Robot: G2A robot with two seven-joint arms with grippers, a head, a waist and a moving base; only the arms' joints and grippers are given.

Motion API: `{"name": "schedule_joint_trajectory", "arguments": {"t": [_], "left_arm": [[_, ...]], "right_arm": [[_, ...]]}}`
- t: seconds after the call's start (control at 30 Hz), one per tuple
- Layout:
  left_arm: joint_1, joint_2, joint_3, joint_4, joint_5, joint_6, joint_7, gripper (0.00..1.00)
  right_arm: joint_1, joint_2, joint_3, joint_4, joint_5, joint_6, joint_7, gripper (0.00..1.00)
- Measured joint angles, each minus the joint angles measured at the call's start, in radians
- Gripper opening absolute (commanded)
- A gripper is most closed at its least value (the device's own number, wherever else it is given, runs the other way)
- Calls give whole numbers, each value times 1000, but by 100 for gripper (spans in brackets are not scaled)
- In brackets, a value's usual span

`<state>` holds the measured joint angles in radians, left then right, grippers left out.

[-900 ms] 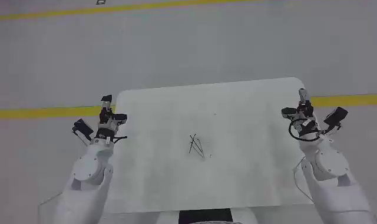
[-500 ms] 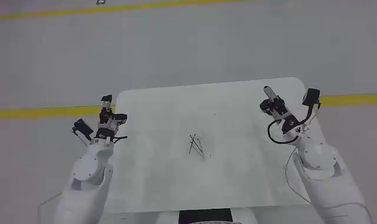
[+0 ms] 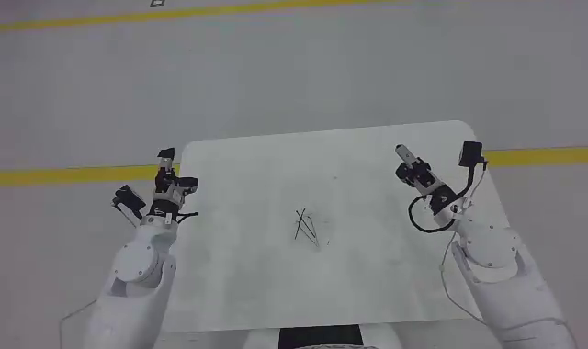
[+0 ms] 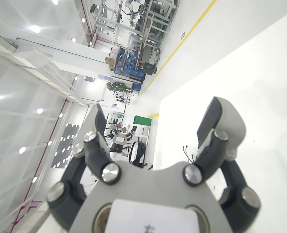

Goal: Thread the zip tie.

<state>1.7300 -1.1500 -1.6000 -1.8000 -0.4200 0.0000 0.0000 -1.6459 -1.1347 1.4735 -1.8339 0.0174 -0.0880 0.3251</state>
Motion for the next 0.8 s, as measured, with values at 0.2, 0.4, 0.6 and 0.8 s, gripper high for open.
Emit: {"name": "schedule_joint_trajectory", "arguments": {"t": [0.2,0.4,0.6,0.8], "left_arm": [[0,0,0,0,0,0,0,100],[0,0,0,0,0,0,0,100],[0,0,0,0,0,0,0,100],[0,0,0,0,0,0,0,100]], "right_arm": [[122,0,-69,-6,-124,-5,100,100],[244,0,-181,43,-282,21,265,100],[263,4,-241,57,-384,50,374,100],[255,5,-236,53,-379,41,386,100]]}}
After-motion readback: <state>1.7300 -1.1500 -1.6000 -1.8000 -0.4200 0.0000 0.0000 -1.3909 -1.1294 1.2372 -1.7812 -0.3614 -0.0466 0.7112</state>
